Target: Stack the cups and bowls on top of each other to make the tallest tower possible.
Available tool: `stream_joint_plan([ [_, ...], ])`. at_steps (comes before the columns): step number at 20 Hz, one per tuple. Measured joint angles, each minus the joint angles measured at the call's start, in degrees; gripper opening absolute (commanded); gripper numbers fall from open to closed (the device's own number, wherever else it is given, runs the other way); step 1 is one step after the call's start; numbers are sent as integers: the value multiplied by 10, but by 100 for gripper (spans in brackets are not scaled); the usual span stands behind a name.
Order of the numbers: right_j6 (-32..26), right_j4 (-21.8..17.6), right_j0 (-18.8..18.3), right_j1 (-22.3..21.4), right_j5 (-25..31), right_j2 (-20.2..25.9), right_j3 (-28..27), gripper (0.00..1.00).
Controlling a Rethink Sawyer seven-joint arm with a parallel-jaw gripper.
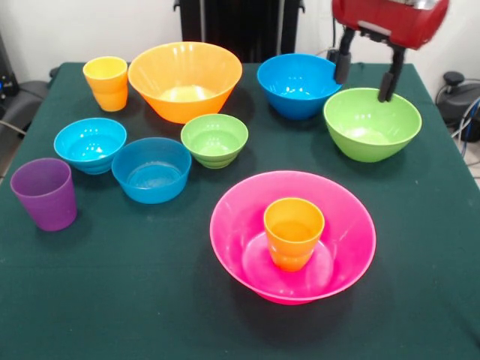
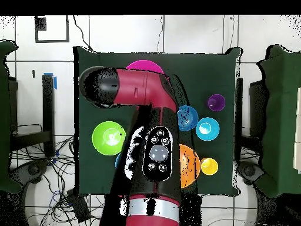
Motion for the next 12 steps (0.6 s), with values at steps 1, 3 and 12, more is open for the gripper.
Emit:
stream_joint_plan([
  [1, 0, 1, -4, -3, -2, 1, 8, 100],
  [3, 0, 1, -20, -13, -5, 7, 38, 100],
  [12, 0, 3, -87, -61, -26, 30, 160, 100],
])
